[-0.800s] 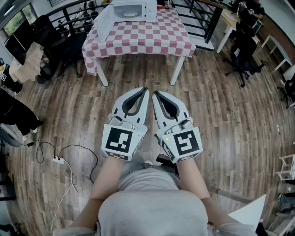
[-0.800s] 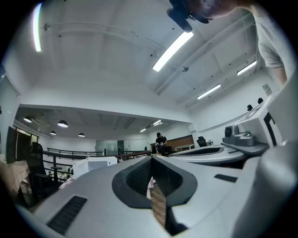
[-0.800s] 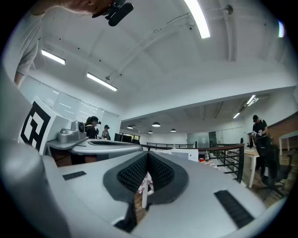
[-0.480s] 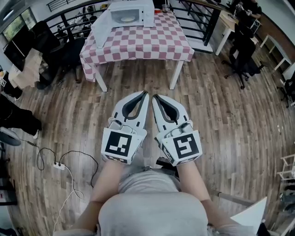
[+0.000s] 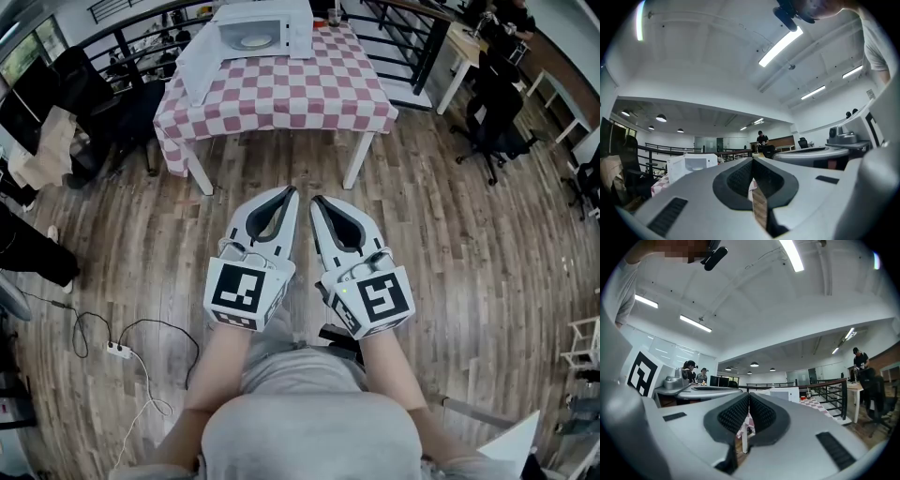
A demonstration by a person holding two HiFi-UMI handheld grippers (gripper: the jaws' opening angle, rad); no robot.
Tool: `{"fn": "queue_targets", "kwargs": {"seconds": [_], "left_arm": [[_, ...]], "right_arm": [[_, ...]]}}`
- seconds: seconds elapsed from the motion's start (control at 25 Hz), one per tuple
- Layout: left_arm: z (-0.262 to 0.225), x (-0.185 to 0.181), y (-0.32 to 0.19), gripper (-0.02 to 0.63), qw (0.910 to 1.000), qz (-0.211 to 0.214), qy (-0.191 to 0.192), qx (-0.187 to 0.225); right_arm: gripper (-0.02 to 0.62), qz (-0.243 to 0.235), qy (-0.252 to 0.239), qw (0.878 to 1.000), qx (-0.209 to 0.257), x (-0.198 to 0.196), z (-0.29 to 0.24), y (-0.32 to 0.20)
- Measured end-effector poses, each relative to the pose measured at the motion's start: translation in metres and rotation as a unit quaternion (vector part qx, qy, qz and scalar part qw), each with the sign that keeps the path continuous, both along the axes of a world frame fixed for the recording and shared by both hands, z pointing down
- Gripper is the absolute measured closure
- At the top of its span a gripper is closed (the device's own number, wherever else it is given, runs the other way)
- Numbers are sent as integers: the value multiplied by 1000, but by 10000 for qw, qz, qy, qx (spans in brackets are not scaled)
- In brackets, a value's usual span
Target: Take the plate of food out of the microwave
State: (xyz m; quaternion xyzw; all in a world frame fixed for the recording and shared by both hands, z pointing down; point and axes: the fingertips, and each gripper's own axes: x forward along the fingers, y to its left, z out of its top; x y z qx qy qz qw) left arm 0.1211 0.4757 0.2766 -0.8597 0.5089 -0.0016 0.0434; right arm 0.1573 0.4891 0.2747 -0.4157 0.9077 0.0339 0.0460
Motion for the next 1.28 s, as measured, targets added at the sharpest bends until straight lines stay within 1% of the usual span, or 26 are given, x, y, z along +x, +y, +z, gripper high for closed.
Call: {"fn": "queue_targets", "kwargs": {"seconds": [0.12, 0.24, 0.36, 0.48, 0.56, 0.76, 0.92, 1.08, 1.2, 1.28], "left_arm": [[3, -10, -25, 607, 10000, 33, 6, -60], [3, -19, -51, 607, 9998, 167, 16, -101], [1, -29, -76, 607, 9993, 289, 176, -136], [-1, -40, -101, 607, 9988, 360, 295, -152], [0, -47, -118, 607, 9986, 365, 332, -167], [4, -65, -157, 607, 9980, 407, 386, -281], [7, -81, -186, 607, 9972, 433, 456, -404], [7, -98, -214, 607, 9969, 449, 458, -447], [14, -112, -235, 607, 9976, 380, 342, -464], [18, -119, -246, 607, 9973, 341, 398, -518]], "right_arm": [[569, 102, -174, 9996, -181, -4, 4, -28], [569, 99, -278, 9993, -211, -12, 1, -54], [569, -125, -272, 9993, -206, -27, -3, -76], [569, -479, -564, 9961, -478, -42, -4, -98], [569, -556, -655, 9943, -638, -47, -2, -114], [569, -319, -247, 9970, -662, -64, 11, -157], [569, -294, -304, 9957, -829, -84, 18, -190], [569, -79, -105, 9975, -700, -104, 19, -220], [569, -110, -27, 9976, -688, -122, 20, -238], [569, -110, -13, 9974, -709, -130, 22, -248]]}}
